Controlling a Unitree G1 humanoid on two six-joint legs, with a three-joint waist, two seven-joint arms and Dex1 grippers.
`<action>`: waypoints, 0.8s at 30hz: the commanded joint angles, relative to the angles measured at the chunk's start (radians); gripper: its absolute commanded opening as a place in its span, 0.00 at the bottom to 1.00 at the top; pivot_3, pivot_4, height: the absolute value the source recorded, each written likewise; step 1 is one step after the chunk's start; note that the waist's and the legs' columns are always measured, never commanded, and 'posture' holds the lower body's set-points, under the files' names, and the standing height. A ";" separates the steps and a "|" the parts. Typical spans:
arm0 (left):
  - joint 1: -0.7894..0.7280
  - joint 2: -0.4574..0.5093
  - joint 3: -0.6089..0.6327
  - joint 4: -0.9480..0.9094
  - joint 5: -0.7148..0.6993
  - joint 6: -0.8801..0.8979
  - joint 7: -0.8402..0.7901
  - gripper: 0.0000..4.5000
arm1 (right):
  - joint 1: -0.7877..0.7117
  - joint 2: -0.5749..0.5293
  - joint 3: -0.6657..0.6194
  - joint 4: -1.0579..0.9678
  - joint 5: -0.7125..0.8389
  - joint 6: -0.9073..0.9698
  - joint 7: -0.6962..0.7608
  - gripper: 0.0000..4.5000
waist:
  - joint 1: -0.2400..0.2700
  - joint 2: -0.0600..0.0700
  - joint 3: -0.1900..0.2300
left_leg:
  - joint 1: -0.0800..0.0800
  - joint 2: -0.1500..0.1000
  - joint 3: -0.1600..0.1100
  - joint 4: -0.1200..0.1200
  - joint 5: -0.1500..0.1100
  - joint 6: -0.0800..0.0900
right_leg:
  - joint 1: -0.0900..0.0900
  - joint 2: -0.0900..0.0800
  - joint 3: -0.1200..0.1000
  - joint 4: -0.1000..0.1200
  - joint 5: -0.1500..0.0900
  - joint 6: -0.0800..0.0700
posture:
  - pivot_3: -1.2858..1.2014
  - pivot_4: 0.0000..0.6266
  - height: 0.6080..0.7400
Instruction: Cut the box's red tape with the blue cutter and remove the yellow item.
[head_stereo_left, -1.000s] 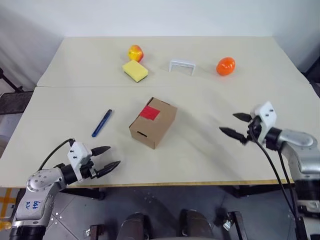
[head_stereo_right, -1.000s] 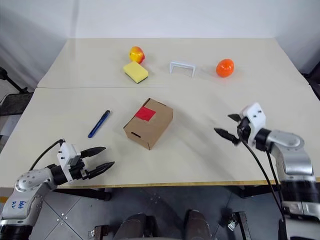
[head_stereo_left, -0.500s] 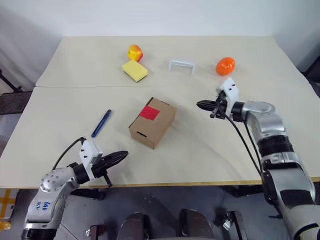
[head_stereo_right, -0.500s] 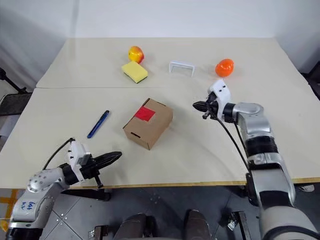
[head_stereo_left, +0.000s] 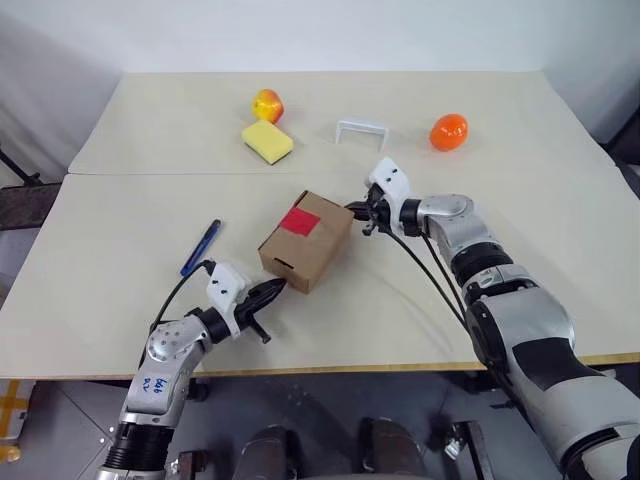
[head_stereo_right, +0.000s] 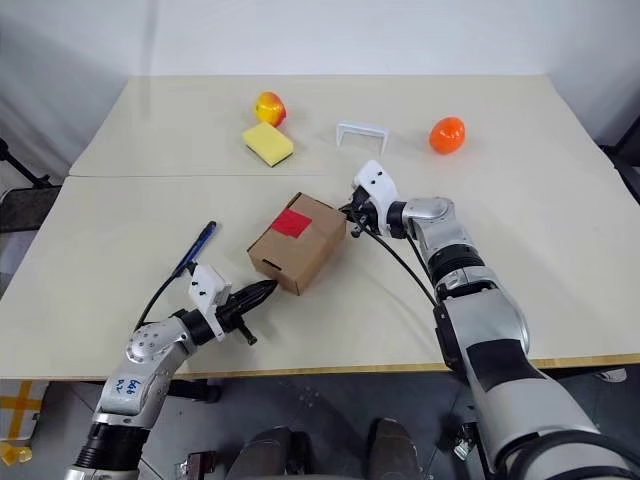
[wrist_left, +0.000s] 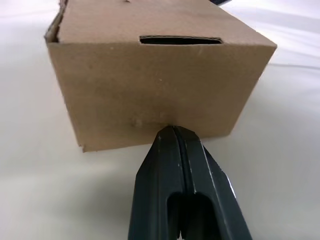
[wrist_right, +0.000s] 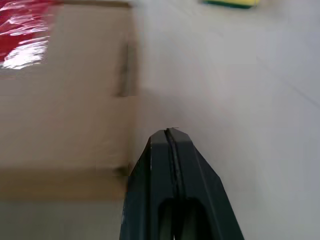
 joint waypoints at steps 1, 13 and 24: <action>-0.077 0.006 -0.014 0.088 0.021 -0.048 -0.034 0.00 | 0.101 -0.063 0.058 -0.251 0.014 0.120 0.222 0.00 | 0.002 0.000 0.000 | 0.000 0.000 0.000 0.000 0.000 0.000 | 0.001 0.000 0.000 0.000 0.000 0.000 | 0.52 0.24 1.00; -0.338 -0.073 -0.120 0.358 0.056 -0.134 -0.202 0.00 | 0.558 -0.328 0.029 -1.198 0.138 0.633 0.260 0.00 | 0.014 0.000 0.000 | -0.001 -0.001 0.001 0.001 0.000 0.000 | 0.000 0.000 -0.002 -0.002 0.000 0.000 | 0.52 0.24 1.00; -0.508 -0.190 -0.176 0.608 0.115 -0.247 -0.322 0.00 | 0.737 -0.422 -0.055 -1.658 0.262 0.989 0.088 0.00 | 0.032 -0.003 0.001 | -0.008 -0.006 0.000 0.010 -0.001 0.001 | -0.001 0.000 -0.002 -0.006 0.000 0.000 | 0.52 0.24 1.00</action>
